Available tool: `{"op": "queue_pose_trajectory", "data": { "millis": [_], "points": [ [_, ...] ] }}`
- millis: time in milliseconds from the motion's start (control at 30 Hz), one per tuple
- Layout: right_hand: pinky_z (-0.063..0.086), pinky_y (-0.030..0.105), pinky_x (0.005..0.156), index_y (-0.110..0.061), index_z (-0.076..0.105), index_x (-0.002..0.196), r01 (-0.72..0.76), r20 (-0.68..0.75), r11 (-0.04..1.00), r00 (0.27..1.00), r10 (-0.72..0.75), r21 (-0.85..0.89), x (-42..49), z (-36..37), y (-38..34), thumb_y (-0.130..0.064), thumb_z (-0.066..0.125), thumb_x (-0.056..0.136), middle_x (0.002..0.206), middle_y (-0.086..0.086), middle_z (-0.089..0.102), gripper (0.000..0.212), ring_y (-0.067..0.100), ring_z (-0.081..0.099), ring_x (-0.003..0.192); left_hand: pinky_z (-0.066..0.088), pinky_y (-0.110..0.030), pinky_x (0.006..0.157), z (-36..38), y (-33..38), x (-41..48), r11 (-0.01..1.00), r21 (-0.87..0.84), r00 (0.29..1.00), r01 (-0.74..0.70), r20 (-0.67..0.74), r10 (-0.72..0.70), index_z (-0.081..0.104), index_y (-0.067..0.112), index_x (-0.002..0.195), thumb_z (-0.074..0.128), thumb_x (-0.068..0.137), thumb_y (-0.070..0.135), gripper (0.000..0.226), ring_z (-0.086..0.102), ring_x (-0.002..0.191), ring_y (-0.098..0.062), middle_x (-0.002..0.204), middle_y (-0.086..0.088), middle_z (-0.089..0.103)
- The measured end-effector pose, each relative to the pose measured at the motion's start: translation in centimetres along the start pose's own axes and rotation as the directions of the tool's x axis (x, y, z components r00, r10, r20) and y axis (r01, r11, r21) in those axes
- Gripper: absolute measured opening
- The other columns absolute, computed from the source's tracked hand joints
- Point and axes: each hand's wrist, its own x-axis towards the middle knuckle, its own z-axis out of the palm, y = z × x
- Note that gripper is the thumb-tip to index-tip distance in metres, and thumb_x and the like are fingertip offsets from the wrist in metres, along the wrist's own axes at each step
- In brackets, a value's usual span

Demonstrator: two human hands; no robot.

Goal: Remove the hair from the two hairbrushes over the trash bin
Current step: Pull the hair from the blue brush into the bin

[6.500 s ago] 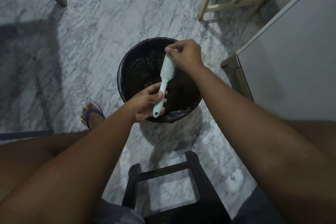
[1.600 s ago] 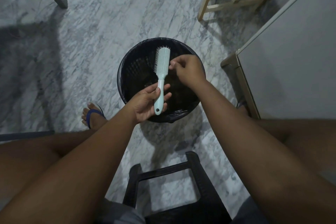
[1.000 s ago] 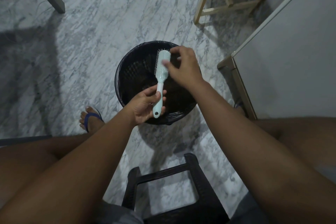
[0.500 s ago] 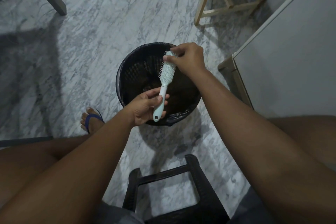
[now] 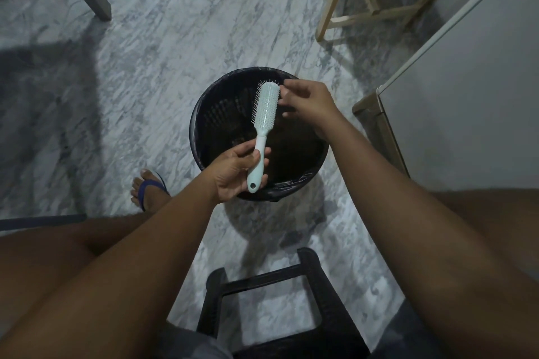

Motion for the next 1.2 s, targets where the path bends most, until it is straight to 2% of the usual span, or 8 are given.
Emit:
{"op": "queue_pose_trajectory", "data": {
  "millis": [100,200,367,533,667,733,900,1200],
  "points": [
    [0.061,0.025,0.078,-0.002,0.059,0.131,0.075,0.042,0.982,0.997,-0.069,-0.175,-0.1,-0.4,0.3,-0.014,0.086,0.076,0.119,0.005,0.068,0.063,0.01,0.071,0.094,0.057,-0.043,0.07,-0.3,-0.1,0.1,0.999,0.042,1.0,0.024,-0.014,-0.024,0.058,0.014,0.132,0.056,0.094,-0.001,0.041,0.062,0.093,-0.018,0.111,-0.006,0.069],
    [0.06,0.026,0.084,-0.007,0.073,0.113,0.101,-0.015,0.949,0.994,-0.111,-0.3,0.5,-0.7,0.6,-0.018,0.093,0.066,0.101,0.003,0.076,0.052,0.008,0.073,0.086,0.057,-0.044,0.071,-0.3,-0.4,0.0,0.996,0.079,0.999,0.036,-0.021,-0.034,0.06,0.015,0.128,0.058,0.094,-0.001,0.038,0.063,0.091,-0.019,0.111,-0.006,0.07],
    [0.063,0.033,0.077,0.0,0.074,0.103,0.057,-0.062,0.969,0.995,-0.074,-0.241,0.9,-0.4,0.6,-0.005,0.073,0.088,0.087,0.016,0.076,0.015,0.021,0.076,0.075,0.058,-0.044,0.069,-0.2,-0.5,0.1,0.994,0.1,0.997,0.037,-0.067,-0.03,0.061,0.015,0.125,0.057,0.094,-0.001,0.034,0.062,0.093,-0.018,0.111,-0.005,0.069],
    [0.063,0.026,0.066,0.006,0.063,0.113,-0.055,-0.158,0.994,0.985,0.069,0.094,0.6,-0.5,0.1,0.002,0.049,0.1,0.103,0.017,0.068,0.02,0.018,0.071,0.078,0.059,-0.041,0.066,0.0,-0.1,0.3,1.0,0.025,0.997,0.003,-0.083,-0.001,0.058,0.013,0.13,0.052,0.097,0.001,0.036,0.062,0.089,-0.017,0.108,-0.005,0.068],
    [0.064,0.031,0.07,0.002,0.07,0.106,-0.031,0.037,0.994,0.999,0.035,-0.101,-0.8,0.0,1.0,-0.021,0.075,0.089,0.099,0.012,0.073,0.029,0.019,0.074,0.088,0.058,-0.042,0.069,0.0,-0.1,0.5,0.999,0.035,0.997,0.006,-0.076,-0.004,0.058,0.015,0.13,0.053,0.097,0.001,0.037,0.062,0.093,-0.018,0.11,-0.006,0.068],
    [0.063,0.031,0.069,0.0,0.073,0.101,-0.003,0.017,0.987,1.0,0.005,-0.159,-1.0,0.4,1.3,-0.021,0.08,0.084,0.093,0.012,0.075,0.029,0.02,0.075,0.085,0.057,-0.045,0.072,0.0,-0.2,0.6,0.997,0.077,0.997,0.022,-0.072,-0.017,0.06,0.018,0.128,0.057,0.095,0.001,0.038,0.062,0.096,-0.019,0.112,-0.005,0.069],
    [0.064,0.037,0.074,-0.004,0.074,0.086,-0.047,-0.035,0.969,0.999,0.039,-0.242,-0.4,0.8,1.5,-0.016,0.073,0.09,0.08,0.014,0.075,0.012,0.027,0.076,0.077,0.057,-0.045,0.072,-0.3,-0.3,0.5,0.992,0.127,0.994,0.022,-0.113,-0.008,0.062,0.018,0.125,0.057,0.095,0.0,0.036,0.062,0.093,-0.018,0.109,-0.004,0.07],
    [0.055,0.021,0.052,0.009,0.066,0.085,-0.095,-0.087,0.961,0.993,0.074,-0.26,-0.1,-0.3,1.1,-0.021,0.058,0.098,0.068,0.009,0.057,0.033,0.017,0.059,0.06,0.057,-0.041,0.067,0.2,0.3,0.6,0.998,0.041,0.99,-0.036,-0.132,0.042,0.06,0.016,0.129,0.054,0.098,0.004,0.034,0.062,0.091,-0.017,0.109,-0.004,0.068]
  ]
}}
